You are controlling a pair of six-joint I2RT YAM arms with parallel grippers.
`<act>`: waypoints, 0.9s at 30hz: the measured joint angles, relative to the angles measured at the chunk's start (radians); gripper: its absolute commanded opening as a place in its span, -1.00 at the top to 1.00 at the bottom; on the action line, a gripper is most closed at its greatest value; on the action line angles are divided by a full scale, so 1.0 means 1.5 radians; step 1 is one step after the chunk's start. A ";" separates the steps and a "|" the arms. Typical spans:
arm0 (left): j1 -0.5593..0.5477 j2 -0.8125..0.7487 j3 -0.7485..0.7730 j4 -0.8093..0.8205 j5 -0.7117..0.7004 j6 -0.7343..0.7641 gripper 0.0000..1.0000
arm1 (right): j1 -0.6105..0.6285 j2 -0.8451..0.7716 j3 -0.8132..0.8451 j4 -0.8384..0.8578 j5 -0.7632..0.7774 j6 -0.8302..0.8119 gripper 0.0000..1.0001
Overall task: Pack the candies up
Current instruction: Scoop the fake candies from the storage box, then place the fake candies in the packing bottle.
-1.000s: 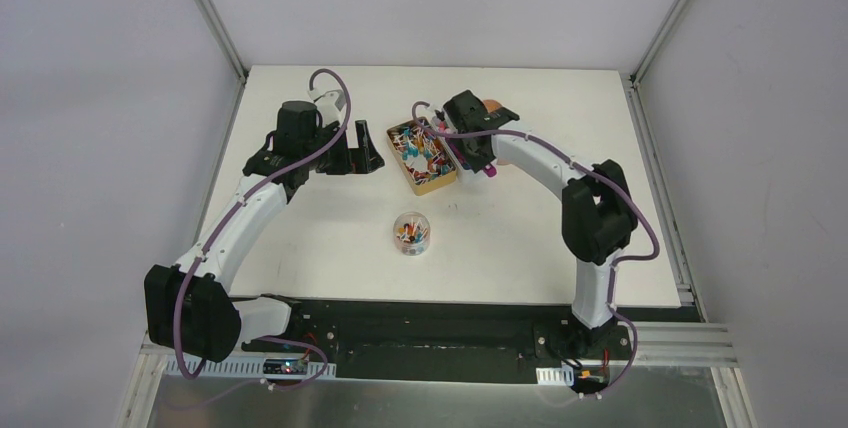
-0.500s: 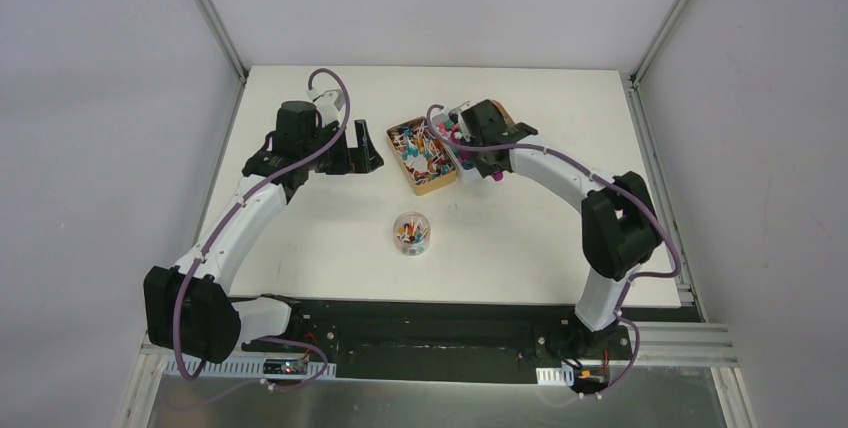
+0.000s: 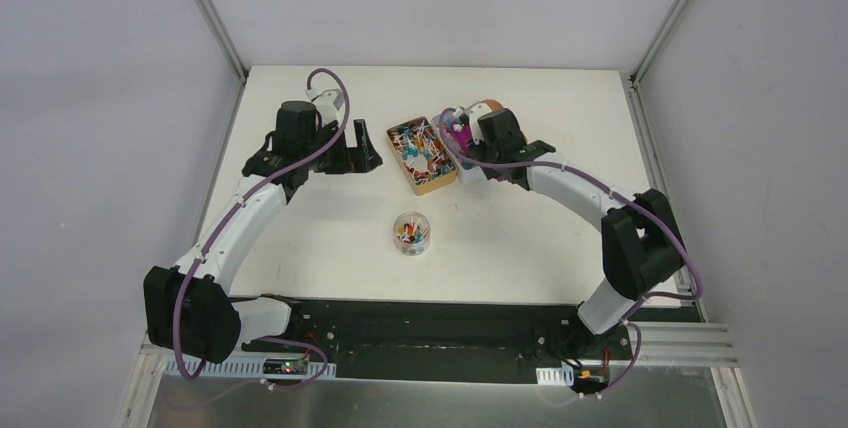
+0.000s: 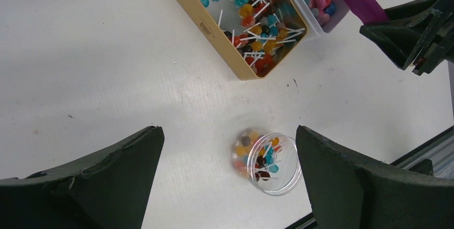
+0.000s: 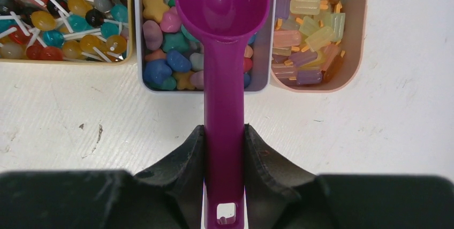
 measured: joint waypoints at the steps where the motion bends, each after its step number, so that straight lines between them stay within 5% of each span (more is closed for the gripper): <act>1: 0.000 0.000 0.000 0.000 -0.002 0.000 -0.98 | 0.000 -0.007 -0.006 0.009 0.000 -0.002 1.00; 14: 0.000 -0.021 0.000 0.000 -0.034 0.000 -0.98 | 0.000 -0.143 -0.101 0.100 -0.019 -0.055 1.00; 27: 0.000 -0.049 -0.008 -0.007 -0.100 0.000 -0.98 | 0.016 -0.291 -0.131 0.040 -0.078 -0.190 1.00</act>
